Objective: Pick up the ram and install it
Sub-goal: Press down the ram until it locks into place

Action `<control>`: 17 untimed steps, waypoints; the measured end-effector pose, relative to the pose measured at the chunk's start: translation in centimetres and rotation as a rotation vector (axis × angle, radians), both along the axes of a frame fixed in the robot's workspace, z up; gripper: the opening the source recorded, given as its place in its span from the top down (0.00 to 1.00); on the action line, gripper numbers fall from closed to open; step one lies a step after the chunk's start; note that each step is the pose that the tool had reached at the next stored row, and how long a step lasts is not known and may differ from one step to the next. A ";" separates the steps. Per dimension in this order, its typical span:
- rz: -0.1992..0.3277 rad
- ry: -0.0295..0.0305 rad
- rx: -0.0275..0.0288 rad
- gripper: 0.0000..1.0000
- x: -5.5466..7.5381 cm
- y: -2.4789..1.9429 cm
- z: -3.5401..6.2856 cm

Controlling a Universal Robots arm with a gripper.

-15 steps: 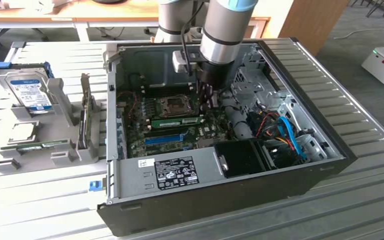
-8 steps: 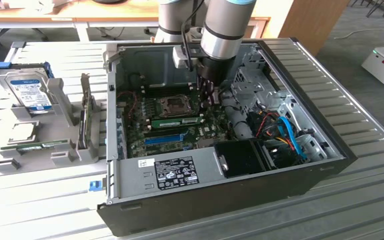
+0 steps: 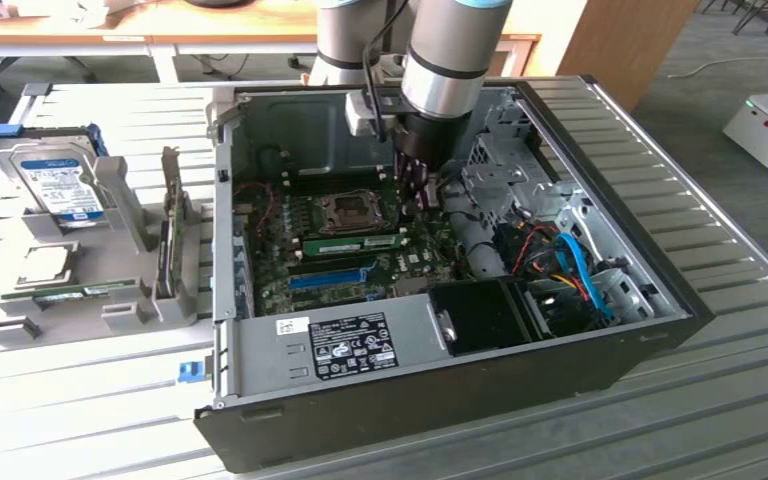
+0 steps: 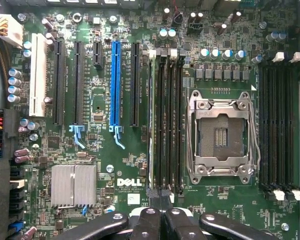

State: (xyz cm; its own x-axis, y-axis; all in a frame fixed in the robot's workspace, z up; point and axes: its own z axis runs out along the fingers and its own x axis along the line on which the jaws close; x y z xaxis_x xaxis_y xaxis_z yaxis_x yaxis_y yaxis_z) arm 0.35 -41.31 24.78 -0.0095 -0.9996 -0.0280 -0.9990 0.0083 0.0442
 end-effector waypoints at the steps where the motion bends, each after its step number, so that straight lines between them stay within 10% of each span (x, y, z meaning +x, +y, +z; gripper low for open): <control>1: 0.000 0.0000 0.0000 0.89 0.0 0.00 0.00; 17: 0.000 -0.0023 0.0000 0.89 -4.0 0.03 -0.01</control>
